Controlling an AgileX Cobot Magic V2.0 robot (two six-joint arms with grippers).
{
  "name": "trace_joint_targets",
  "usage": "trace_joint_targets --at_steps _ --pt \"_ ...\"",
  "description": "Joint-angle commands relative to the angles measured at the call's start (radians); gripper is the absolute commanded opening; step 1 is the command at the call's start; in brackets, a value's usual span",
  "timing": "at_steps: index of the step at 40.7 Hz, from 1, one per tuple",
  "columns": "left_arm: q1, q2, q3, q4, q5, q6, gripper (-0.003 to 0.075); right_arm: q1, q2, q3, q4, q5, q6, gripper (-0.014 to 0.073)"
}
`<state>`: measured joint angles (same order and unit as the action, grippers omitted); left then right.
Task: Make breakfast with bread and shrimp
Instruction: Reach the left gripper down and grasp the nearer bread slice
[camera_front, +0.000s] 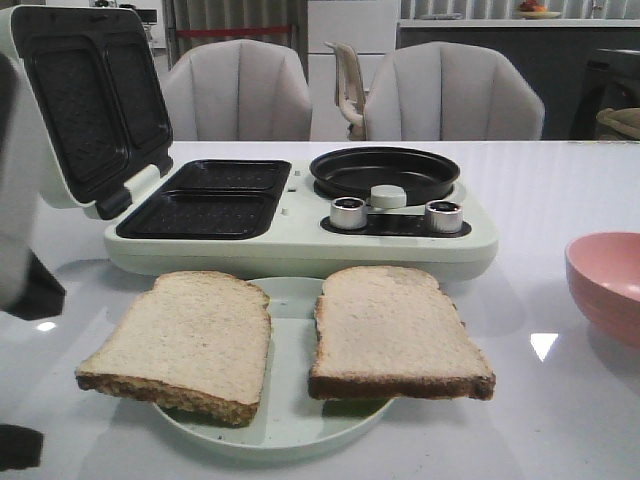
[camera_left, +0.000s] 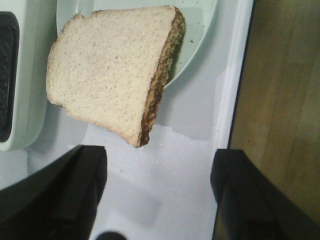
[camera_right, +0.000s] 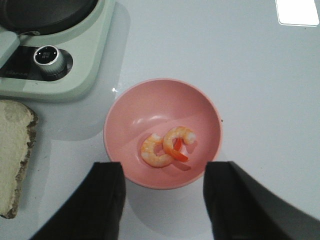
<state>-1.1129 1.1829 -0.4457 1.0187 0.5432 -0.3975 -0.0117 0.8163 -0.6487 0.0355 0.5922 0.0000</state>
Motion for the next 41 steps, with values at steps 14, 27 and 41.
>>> trace_joint_targets --at_steps 14,27,41 --pt "-0.023 0.333 -0.133 0.404 0.203 -0.424 0.0487 -0.005 -0.004 -0.027 -0.004 -0.068 -0.006 0.0474" --pt "-0.010 0.453 -0.134 0.529 0.243 -0.466 0.0484 -0.005 -0.004 -0.027 -0.004 -0.068 -0.006 0.0474" --pt "0.001 0.462 -0.134 0.568 0.285 -0.527 0.0274 -0.005 -0.004 -0.027 -0.004 -0.068 -0.006 0.0474"
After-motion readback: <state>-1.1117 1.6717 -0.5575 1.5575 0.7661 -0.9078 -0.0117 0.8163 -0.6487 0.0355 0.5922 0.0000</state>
